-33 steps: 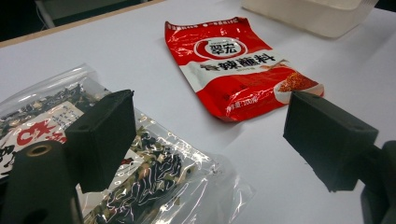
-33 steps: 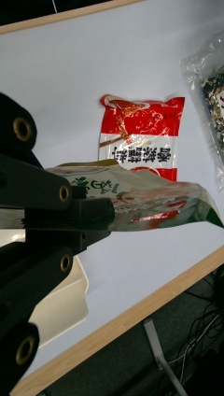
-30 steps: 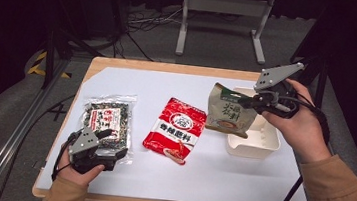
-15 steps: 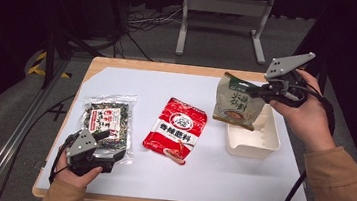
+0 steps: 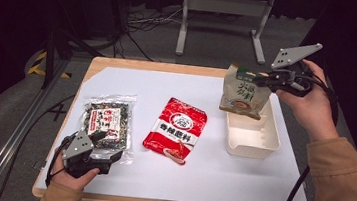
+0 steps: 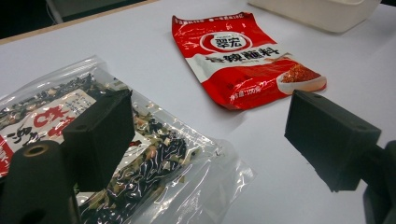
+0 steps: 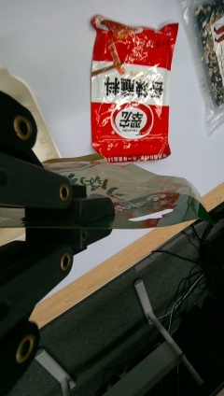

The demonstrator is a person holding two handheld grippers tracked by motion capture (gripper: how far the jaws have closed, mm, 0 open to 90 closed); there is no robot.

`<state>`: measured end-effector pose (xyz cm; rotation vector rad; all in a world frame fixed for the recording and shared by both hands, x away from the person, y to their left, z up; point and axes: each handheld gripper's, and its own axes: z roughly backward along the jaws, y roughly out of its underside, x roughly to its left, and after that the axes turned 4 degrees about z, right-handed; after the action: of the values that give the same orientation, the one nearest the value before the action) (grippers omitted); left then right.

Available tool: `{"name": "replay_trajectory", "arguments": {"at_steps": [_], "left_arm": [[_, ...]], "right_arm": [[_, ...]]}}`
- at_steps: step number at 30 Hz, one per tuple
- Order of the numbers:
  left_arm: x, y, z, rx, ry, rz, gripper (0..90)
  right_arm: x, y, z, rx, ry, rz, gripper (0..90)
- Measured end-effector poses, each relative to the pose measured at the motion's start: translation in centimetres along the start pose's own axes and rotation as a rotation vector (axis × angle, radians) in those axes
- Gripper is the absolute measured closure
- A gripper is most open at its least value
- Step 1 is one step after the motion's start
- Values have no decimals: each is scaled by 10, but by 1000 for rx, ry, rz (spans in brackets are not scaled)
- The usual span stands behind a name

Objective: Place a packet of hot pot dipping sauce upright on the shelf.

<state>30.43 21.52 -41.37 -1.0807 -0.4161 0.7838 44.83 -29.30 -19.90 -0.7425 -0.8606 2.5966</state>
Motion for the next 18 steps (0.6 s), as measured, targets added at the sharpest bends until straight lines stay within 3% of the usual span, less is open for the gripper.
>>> {"name": "replay_trajectory", "arguments": {"at_steps": [4,18], "left_arm": [[0,0,0,2,0,-6,162],[1,-1,-3,2,7,-7,162]], "right_arm": [[-10,3,0,-20,10,-16,895],[-32,7,-7,-48,37,48,894]]}}
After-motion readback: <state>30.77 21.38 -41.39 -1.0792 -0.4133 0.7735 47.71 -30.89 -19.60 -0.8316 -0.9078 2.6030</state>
